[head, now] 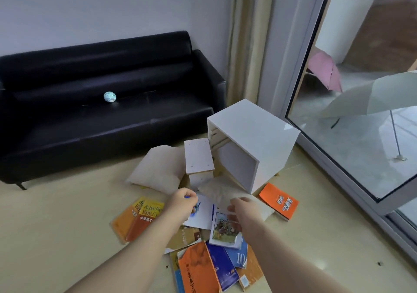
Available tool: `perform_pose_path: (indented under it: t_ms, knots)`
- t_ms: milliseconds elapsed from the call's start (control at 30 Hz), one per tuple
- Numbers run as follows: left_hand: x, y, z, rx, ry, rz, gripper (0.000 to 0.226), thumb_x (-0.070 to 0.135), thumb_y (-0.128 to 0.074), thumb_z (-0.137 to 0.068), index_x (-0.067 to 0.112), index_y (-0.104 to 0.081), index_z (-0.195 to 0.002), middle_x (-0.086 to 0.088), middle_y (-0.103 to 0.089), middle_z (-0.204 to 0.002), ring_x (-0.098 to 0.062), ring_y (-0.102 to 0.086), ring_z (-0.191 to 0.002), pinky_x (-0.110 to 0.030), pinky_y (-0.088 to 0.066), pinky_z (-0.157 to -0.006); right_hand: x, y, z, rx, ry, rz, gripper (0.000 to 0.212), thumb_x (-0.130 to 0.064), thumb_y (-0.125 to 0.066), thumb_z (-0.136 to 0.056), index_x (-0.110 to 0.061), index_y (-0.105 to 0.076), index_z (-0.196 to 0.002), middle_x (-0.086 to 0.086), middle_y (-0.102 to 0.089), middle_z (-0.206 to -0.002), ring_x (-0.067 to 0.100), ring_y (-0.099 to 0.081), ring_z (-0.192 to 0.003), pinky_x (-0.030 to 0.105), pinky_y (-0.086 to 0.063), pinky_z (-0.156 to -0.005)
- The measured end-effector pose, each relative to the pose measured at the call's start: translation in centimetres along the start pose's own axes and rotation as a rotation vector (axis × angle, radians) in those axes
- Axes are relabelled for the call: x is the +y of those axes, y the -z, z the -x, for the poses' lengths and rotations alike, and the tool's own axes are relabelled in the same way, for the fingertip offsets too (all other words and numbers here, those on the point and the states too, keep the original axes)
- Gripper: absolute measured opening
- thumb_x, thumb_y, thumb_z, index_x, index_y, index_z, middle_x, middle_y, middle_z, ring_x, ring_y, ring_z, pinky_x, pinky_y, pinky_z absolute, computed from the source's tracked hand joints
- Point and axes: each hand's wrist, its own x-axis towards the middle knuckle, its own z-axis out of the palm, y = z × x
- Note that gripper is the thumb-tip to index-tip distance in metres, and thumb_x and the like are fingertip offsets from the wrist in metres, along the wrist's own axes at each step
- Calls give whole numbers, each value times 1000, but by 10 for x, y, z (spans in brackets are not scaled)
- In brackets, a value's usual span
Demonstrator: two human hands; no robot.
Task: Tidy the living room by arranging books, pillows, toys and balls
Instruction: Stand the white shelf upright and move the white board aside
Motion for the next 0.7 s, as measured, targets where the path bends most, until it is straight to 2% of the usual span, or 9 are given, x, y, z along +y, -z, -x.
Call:
perform_pose_path:
  t_ms: [167, 267, 367, 467, 567, 700]
  knots:
    - [32, -20, -79, -33, 8, -58, 9, 22, -49, -94, 25, -56, -99, 0, -63, -90, -19, -61, -89, -33, -52, -77, -40, -1, -64, 11, -33, 8, 11, -14, -44, -97, -11, -52, -105, 9, -55, -89, 20, -53, -73, 25, -45, -61]
    - [45, -20, -128, -74, 25, -34, 12, 21, -50, -93, 22, -57, -103, 1, -62, -84, -20, -62, -84, -31, -49, -71, -62, -12, -101, 42, -47, 6, 16, -14, -43, -96, -10, -52, -109, 12, -56, -94, 21, -52, -74, 26, -44, -61]
    - [58, -12, -181, -107, 14, -39, 13, 19, -49, -92, 21, -54, -104, 1, -60, -79, -19, -59, -77, -27, -46, -66, -83, -29, -138, 104, -61, -41, 20, -11, -41, -95, -9, -51, -113, 11, -54, -91, 21, -51, -73, 27, -42, -60]
    - [74, -2, -238, -154, -6, -102, 11, 21, -49, -92, 23, -52, -102, 1, -59, -88, -21, -60, -82, -27, -48, -70, -107, -54, -168, 174, -84, -89, 23, -10, -41, -95, -9, -51, -114, 11, -56, -91, 21, -53, -73, 30, -44, -64]
    - [93, -7, -272, -212, -29, -131, 6, 23, -50, -92, 23, -52, -98, -5, -60, -101, -23, -58, -87, -29, -48, -75, -123, -63, -193, 205, -112, -93, 22, -10, -42, -93, -9, -53, -111, 10, -56, -93, 23, -56, -79, 32, -46, -69]
    - [122, -43, -312, -255, -56, -162, 6, 23, -48, -93, 22, -52, -98, -5, -59, -98, -20, -54, -84, -28, -44, -70, -146, -45, -242, 228, -116, -104, 14, -8, -42, -92, -10, -54, -98, 8, -52, -83, 24, -52, -76, 32, -43, -67]
